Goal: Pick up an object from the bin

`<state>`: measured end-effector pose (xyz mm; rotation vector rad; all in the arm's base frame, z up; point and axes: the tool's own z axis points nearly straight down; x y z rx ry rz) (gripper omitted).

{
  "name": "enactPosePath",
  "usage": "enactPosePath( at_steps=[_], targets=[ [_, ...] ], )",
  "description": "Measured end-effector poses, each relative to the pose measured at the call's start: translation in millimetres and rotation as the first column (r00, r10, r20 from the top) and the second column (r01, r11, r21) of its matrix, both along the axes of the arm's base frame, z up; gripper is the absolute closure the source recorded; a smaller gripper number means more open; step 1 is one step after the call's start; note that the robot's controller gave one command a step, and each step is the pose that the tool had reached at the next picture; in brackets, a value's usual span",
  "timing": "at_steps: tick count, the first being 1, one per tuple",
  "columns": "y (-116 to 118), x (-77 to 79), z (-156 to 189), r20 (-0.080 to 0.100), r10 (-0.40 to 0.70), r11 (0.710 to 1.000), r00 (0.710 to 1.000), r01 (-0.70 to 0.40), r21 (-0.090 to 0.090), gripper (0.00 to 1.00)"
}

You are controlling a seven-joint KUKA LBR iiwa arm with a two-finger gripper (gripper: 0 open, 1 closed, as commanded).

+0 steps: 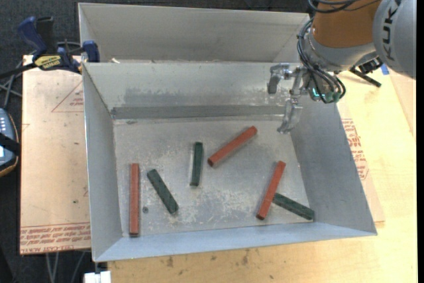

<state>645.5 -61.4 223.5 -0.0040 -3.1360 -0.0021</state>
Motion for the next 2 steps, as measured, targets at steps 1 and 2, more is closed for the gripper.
enactPosePath(
  at_steps=[1, 2],
  targets=[
    [0.2, 1.4, 5.4, 0.008, 0.001, 1.000, 1.000, -0.001, -0.001, 0.00],
    [21.6, -0.9, -50.1, 0.014, 0.024, 1.000, 1.000, -0.024, -0.002, 0.00]
  ],
)
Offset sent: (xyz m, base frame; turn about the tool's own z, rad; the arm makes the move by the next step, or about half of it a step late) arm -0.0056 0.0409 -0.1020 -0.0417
